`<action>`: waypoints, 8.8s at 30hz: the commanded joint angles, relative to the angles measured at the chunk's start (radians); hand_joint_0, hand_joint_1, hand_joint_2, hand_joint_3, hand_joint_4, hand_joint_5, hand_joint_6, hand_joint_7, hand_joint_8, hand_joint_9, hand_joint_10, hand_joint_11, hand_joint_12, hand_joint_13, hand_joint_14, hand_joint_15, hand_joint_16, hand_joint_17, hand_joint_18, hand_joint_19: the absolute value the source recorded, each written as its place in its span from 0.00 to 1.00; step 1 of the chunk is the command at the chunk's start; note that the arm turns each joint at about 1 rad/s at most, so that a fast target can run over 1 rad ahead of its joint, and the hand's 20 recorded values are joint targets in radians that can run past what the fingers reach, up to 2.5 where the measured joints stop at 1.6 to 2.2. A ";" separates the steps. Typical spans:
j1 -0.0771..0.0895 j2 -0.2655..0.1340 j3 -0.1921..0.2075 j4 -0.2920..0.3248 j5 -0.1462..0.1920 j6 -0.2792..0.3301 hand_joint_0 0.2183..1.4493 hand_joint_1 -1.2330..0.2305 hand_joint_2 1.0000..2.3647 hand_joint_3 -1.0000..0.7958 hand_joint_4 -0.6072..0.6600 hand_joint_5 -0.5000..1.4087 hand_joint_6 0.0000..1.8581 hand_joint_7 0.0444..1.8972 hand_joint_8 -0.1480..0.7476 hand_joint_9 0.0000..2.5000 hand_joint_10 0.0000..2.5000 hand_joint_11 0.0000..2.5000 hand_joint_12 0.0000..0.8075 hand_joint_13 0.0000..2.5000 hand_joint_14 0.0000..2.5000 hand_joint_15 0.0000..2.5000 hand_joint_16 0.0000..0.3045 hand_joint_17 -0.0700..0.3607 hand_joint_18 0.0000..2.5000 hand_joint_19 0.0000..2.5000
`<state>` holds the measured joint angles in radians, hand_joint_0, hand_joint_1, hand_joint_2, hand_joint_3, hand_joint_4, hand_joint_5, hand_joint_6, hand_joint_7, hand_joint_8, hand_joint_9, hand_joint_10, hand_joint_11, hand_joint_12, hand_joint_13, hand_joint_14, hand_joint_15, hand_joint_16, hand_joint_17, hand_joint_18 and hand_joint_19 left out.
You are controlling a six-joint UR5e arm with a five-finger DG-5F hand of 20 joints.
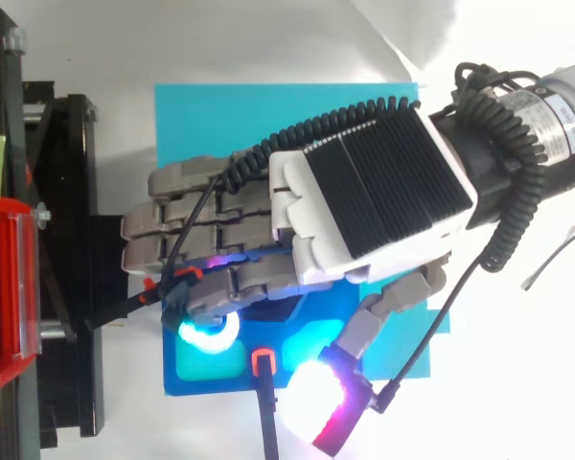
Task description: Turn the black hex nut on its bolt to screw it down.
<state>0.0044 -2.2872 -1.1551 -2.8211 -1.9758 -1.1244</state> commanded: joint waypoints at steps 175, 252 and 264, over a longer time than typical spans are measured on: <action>-0.109 -0.169 0.106 0.413 -0.344 0.238 0.20 0.58 0.00 0.28 0.71 0.16 0.27 0.47 0.51 0.11 0.00 0.04 0.45 0.11 0.00 0.00 0.17 0.43 0.08 0.02; -0.199 -0.173 0.064 0.494 -0.480 0.221 0.20 0.57 0.00 0.28 0.72 0.17 0.32 0.49 0.51 0.13 0.00 0.07 0.45 0.14 0.00 0.01 0.17 0.43 0.11 0.04; -0.228 -0.173 0.064 0.508 -0.514 0.225 0.20 0.57 0.00 0.28 0.72 0.17 0.30 0.51 0.52 0.13 0.00 0.07 0.45 0.14 0.00 0.01 0.17 0.43 0.11 0.04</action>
<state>-0.2172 -2.4605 -1.0908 -2.3150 -2.4817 -0.8992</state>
